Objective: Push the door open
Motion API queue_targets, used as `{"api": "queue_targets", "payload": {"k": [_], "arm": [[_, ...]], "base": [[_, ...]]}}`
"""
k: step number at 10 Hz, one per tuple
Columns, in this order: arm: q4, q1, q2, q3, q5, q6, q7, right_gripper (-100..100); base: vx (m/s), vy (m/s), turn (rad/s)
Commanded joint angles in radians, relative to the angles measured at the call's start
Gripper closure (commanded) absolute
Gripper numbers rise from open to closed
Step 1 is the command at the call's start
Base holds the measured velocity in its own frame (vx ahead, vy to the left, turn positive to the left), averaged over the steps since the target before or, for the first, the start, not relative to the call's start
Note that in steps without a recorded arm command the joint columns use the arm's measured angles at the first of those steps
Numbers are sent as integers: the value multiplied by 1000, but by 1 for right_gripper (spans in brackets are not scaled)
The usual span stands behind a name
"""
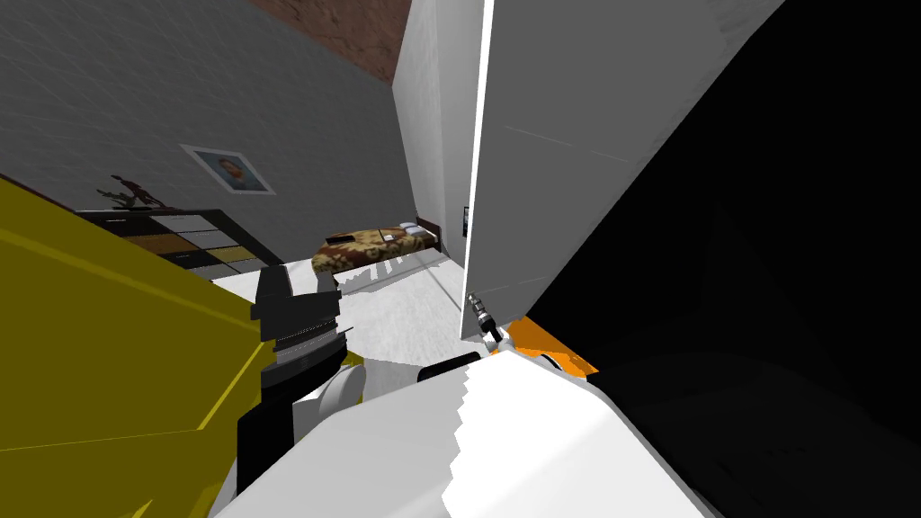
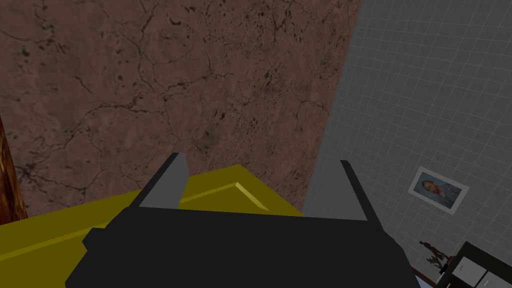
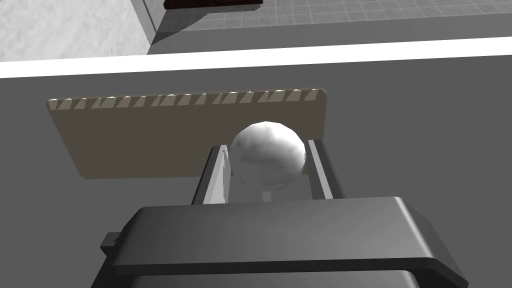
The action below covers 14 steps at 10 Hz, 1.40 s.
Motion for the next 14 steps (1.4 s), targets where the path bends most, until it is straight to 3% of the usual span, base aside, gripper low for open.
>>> {"api": "queue_targets", "payload": {"k": [1,2,8,9,14], "arm": [[-5,6,-16,-31,-19,5,9,100],[-5,6,-16,-31,-19,5,9,100],[0,3,-19,-101,-65,15,46,100],[1,3,-12,-92,-61,15,44,-100],[-7,3,0,-90,-65,27,39,-100]], "base": [[128,82,-76],[135,97,-71],[192,89,-72],[-68,84,-74],[-259,73,-45]]}}
